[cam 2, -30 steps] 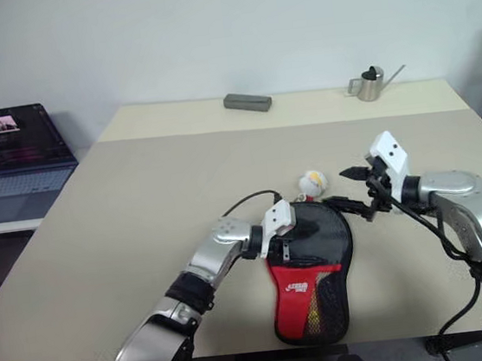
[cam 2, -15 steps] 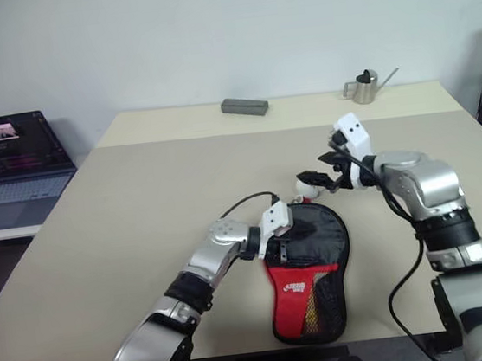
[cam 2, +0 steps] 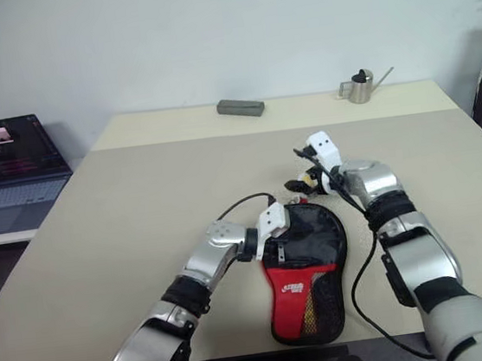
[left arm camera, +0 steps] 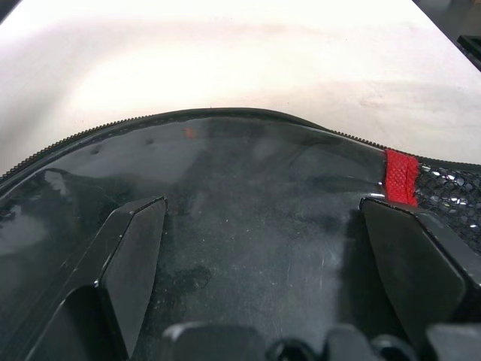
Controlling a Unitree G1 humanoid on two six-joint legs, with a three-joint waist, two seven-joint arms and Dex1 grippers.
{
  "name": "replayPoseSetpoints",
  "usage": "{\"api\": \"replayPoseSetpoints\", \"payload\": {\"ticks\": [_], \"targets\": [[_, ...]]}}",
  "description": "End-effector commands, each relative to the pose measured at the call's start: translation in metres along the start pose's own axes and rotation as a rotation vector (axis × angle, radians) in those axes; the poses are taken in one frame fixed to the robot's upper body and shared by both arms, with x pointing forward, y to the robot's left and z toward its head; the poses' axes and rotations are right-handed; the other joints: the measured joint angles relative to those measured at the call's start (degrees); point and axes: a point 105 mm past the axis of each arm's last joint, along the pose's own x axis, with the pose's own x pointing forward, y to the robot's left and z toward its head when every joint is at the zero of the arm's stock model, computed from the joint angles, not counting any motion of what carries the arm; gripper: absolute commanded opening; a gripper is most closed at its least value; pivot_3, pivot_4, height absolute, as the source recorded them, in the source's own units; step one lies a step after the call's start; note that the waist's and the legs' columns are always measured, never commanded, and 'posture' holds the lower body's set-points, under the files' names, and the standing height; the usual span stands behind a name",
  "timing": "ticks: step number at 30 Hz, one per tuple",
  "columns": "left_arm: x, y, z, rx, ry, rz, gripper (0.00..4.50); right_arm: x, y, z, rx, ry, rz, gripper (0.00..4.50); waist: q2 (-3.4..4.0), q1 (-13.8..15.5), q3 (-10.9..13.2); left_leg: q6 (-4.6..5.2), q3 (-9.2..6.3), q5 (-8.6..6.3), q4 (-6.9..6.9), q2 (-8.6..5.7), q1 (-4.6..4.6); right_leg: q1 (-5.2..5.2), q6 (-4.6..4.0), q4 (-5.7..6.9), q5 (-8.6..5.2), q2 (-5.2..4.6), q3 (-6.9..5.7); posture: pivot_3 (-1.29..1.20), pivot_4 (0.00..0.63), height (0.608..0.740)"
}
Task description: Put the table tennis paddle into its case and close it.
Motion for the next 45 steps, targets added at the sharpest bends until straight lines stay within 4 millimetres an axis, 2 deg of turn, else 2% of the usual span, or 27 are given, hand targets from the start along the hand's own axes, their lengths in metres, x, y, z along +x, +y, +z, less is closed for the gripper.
{"api": "replayPoseSetpoints", "payload": {"ticks": [1,7,12,15,22,25,27,32,45], "targets": [[0.005,-0.021,-0.039,-0.124,0.101,-0.051,4.47,0.002,-0.004,0.013,-0.048,-0.046,-0.039,4.5,0.01,-0.1,0.0,0.0,0.01,0.0,-0.01,0.0,0.0,0.0,0.0,0.0,0.0,0.0,0.02,0.0,0.15,0.74],[0.006,-0.024,-0.04,-0.126,0.101,-0.053,4.47,0.009,-0.006,-0.002,-0.107,0.001,-0.066,4.5,0.02,-0.2,0.0,0.0,0.06,0.0,-0.05,0.0,-0.01,-0.07,-0.01,0.0,-0.01,0.01,0.1,0.0,0.15,0.74],[0.006,-0.026,-0.04,-0.129,0.102,-0.053,4.47,0.011,-0.005,0.0,-0.104,-0.012,-0.068,4.5,0.02,-0.2,0.0,0.0,0.06,-0.01,-0.08,0.0,-0.01,-0.09,-0.01,-0.02,-0.01,0.01,0.12,0.0,0.15,0.74],[0.005,-0.027,-0.042,-0.131,0.107,-0.053,4.5,0.01,-0.006,0.003,-0.092,-0.035,-0.083,3.84,0.03,-0.2,0.0,0.0,0.06,-0.01,-0.09,0.0,-0.01,-0.09,-0.01,-0.02,-0.01,0.02,0.13,0.0,0.15,0.74],[0.003,-0.03,-0.053,-0.17,0.127,-0.045,4.5,0.01,-0.007,0.002,-0.081,-0.039,-0.084,1.45,0.05,-0.2,0.0,0.0,0.06,-0.01,-0.09,0.01,0.0,-0.09,-0.01,-0.02,-0.01,0.02,0.13,0.0,0.15,0.74],[0.002,-0.032,-0.059,-0.197,0.133,-0.041,4.5,0.01,-0.008,0.002,-0.077,-0.044,-0.095,0.81,0.09,-0.2,-0.1,0.0,0.06,-0.01,-0.09,0.0,0.0,-0.08,-0.01,-0.03,-0.01,0.02,0.13,0.0,0.15,0.74],[0.001,-0.035,-0.064,-0.214,0.138,-0.039,4.5,0.009,-0.01,0.002,-0.077,-0.048,-0.107,0.59,0.14,-0.2,-0.1,0.0,0.06,-0.01,-0.09,0.0,0.02,-0.07,-0.01,-0.03,-0.01,0.02,0.13,0.0,0.15,0.74],[0.001,-0.04,-0.072,-0.241,0.146,-0.043,4.5,0.001,-0.019,0.003,-0.075,-0.057,-0.13,0.45,0.32,-0.2,-0.4,0.0,0.08,-0.02,-0.11,0.01,0.08,-0.02,-0.01,-0.02,-0.01,0.02,0.14,0.0,0.15,0.74],[0.004,-0.046,-0.079,-0.277,0.148,-0.06,4.5,-0.031,-0.048,-0.026,-0.103,0.035,-0.197,0.44,0.54,-0.2,-0.8,0.03,0.11,-0.03,-0.29,0.03,0.53,0.47,0.0,-0.17,-0.05,0.03,0.15,0.0,0.15,0.74]]}}
